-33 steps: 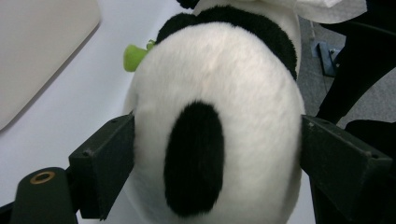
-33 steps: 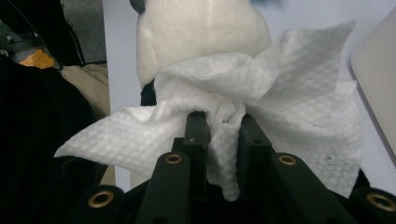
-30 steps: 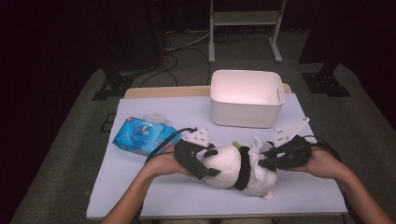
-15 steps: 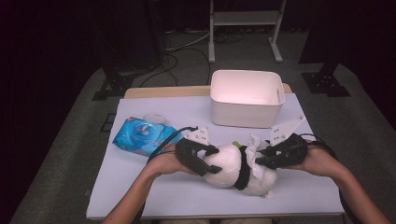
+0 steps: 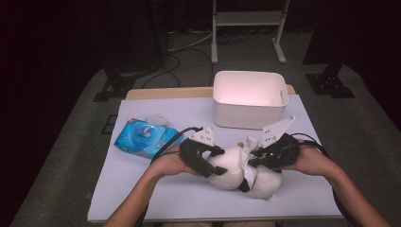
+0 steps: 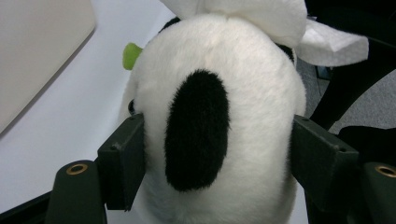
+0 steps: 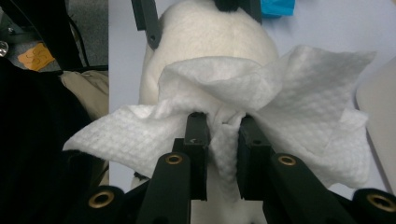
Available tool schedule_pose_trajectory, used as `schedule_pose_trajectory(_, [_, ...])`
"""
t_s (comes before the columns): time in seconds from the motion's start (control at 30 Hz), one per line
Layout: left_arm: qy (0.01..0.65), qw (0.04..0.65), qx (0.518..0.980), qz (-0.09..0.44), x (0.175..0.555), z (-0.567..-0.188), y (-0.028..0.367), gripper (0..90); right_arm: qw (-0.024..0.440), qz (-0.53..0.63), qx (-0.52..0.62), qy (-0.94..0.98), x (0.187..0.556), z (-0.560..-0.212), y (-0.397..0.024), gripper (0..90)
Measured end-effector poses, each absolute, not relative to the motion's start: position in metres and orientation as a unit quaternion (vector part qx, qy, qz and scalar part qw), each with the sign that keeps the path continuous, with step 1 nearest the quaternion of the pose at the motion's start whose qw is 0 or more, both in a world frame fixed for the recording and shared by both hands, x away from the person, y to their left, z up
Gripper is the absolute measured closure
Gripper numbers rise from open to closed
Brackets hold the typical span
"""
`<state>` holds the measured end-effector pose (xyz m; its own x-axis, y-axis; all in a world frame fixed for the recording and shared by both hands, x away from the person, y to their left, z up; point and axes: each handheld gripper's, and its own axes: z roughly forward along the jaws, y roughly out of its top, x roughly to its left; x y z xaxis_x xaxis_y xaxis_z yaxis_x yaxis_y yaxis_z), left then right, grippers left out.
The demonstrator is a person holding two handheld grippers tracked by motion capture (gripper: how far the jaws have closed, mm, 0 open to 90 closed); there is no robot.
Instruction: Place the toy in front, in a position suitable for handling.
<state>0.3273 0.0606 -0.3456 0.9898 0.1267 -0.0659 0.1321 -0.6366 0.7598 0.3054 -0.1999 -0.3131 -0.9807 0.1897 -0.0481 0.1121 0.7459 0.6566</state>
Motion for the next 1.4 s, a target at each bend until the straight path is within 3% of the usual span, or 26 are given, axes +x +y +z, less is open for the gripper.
schedule_pose_trajectory(0.27, [0.072, 0.420, 0.905, -0.003, 0.328, -0.347, 0.064, 26.7, 0.063, 0.343, 0.084, 0.933, 0.303, -0.313, -0.206, 76.0])
schedule_pose_trajectory(0.77, [0.074, 0.417, 0.906, -0.006, 0.330, -0.347, 0.066, 26.7, 0.078, 0.333, 0.131, 0.931, 0.294, -0.313, -0.255, 76.0])
schedule_pose_trajectory(1.4, [0.063, 0.408, 0.911, 0.002, 0.329, -0.340, 0.058, 26.5, 0.068, 0.336, 0.093, 0.935, 0.302, -0.312, -0.218, 75.9])
